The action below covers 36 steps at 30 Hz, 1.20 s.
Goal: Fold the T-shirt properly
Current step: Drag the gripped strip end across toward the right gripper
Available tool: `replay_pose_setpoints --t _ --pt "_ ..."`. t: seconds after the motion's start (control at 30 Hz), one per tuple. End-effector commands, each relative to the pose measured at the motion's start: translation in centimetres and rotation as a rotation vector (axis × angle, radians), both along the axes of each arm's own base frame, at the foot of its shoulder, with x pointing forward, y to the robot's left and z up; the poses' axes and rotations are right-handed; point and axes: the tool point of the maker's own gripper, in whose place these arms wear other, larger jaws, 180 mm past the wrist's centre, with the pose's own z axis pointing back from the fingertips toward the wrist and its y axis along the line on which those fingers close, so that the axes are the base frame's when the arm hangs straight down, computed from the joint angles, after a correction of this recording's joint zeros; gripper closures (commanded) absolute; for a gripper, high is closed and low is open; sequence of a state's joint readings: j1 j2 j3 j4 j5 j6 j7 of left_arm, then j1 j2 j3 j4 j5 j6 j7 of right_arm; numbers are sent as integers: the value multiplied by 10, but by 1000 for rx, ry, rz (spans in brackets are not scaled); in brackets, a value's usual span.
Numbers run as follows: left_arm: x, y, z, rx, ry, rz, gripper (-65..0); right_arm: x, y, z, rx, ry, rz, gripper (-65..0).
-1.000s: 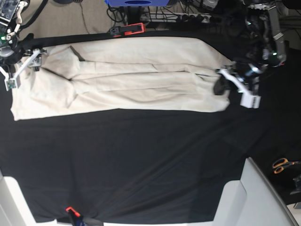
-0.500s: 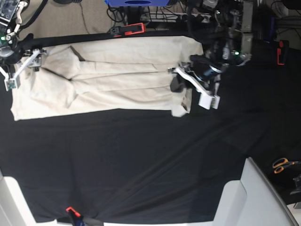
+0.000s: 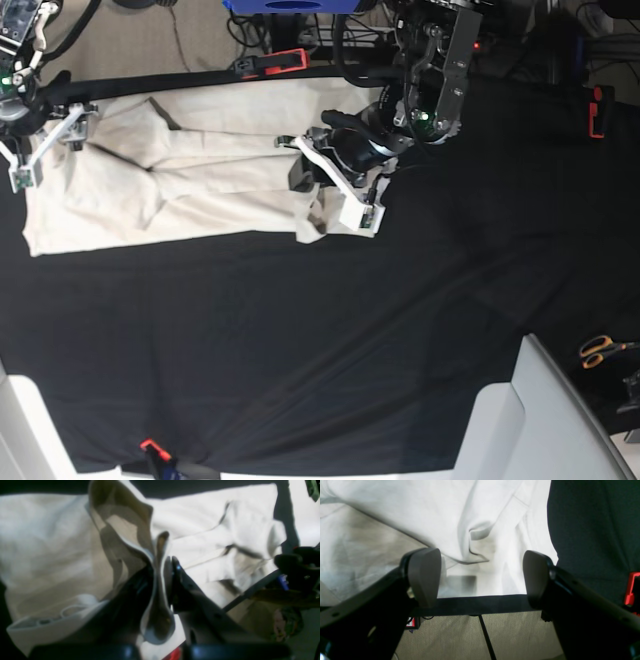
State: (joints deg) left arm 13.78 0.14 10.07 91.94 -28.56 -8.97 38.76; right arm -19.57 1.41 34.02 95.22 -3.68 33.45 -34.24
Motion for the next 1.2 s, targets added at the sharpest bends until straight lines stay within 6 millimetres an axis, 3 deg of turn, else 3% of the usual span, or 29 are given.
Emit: replay_pose_setpoints --t 0.0,0.2,0.43,0.63,0.8,0.93,1.1,1.17 --pt "6 -9 7 -23 -35 -11 0 7 -5 9 -16 -35 4 -483" --pt "9 -45 -3 -18 -27 -135 0 9 -5 9 -16 -38 4 -483" --pt "14 -67 -4 -30 -23 -179 0 9 -5 9 -17 -38 5 -485" --pt "13 -75 -18 -24 26 -193 0 9 -5 10 -17 -40 5 -485" --pt "4 -101 -19 -4 18 -309 0 9 -5 10 -17 -40 5 -486" --pt "6 -110 -17 1 7 -340 0 9 -5 10 -18 -39 5 -486" --pt "11 -111 -12 -1 -9 -341 -150 9 -5 10 -18 -39 5 -486" --pt "7 -120 -10 2 -19 -379 -163 9 -5 10 -18 -39 5 -486"
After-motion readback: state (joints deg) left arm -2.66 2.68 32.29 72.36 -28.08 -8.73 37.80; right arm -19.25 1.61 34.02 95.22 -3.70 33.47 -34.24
